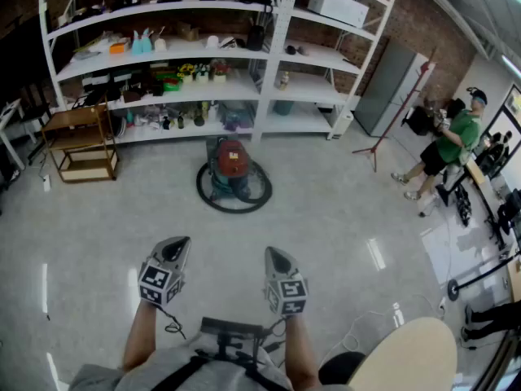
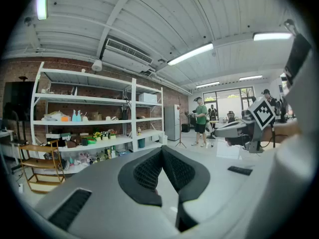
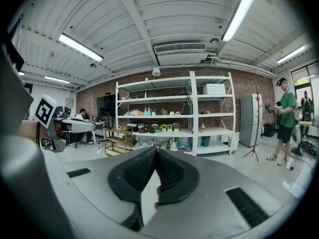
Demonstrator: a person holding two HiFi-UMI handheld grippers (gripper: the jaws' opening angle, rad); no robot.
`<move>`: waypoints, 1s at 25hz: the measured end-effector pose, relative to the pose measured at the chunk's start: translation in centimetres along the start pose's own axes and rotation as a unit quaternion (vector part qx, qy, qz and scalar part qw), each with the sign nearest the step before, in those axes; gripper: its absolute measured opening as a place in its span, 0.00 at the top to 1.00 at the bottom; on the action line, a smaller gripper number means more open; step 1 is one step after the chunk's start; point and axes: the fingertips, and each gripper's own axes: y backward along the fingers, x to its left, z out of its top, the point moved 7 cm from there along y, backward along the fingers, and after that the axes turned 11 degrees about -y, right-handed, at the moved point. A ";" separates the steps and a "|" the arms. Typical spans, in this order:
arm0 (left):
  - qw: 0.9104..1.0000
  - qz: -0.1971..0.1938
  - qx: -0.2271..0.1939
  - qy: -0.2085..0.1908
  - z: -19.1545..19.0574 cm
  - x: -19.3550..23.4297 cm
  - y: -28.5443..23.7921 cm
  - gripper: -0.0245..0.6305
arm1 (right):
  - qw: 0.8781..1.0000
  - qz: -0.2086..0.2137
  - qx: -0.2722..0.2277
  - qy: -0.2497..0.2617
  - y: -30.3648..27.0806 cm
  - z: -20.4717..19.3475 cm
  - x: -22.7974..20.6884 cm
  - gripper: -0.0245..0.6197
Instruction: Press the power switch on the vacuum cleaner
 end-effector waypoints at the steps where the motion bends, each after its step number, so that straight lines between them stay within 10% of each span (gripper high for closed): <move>1: 1.000 0.000 0.000 0.000 0.1 0.1 0.0 0.95 | 1.000 -0.001 0.000 0.002 -0.1 0.0 0.0 0.95; 25: 1.000 -0.004 -0.007 -0.001 -2.3 4.6 0.4 0.95 | 1.000 -0.003 -0.009 -0.003 -3.7 -0.2 3.3 0.94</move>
